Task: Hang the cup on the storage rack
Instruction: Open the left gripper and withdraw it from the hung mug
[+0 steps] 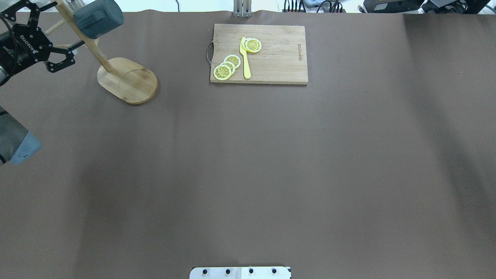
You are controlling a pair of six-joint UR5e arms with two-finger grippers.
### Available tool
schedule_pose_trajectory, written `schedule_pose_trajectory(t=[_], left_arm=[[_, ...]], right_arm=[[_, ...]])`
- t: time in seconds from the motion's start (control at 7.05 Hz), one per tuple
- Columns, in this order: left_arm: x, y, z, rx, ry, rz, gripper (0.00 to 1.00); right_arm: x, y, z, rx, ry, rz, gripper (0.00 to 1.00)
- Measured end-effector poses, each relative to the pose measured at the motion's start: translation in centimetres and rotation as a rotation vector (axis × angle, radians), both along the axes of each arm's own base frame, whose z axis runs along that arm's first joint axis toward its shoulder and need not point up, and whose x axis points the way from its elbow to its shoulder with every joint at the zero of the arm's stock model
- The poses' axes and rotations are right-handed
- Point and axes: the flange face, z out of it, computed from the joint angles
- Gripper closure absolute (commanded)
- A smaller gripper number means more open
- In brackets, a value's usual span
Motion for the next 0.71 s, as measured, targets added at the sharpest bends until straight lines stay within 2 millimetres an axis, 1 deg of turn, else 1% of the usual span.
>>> schedule_pose_trajectory(t=[0.14,0.28,0.43,0.57,0.71], left_arm=[[-2.3,1.3,2.4,0.093,-0.185,-0.007,0.02],[-5.1,2.5,5.2,0.188,-0.391,-0.021,0.02],[-7.8,3.2,7.7,0.263,-0.600,-0.047,0.02],[-9.9,3.2,9.7,0.317,-0.826,-0.069,0.02],[-11.8,2.8,11.3,0.363,-1.055,-0.070,0.02]], right_arm=[[0.0,0.0,0.0,0.001,0.000,0.000,0.00],[0.0,-0.1,-0.2,0.003,0.000,0.000,0.00],[0.0,-0.1,-0.2,0.005,0.000,0.000,0.00],[0.0,-0.1,-0.2,0.006,0.001,0.000,0.00],[0.0,-0.1,-0.2,0.006,0.001,0.000,0.00]])
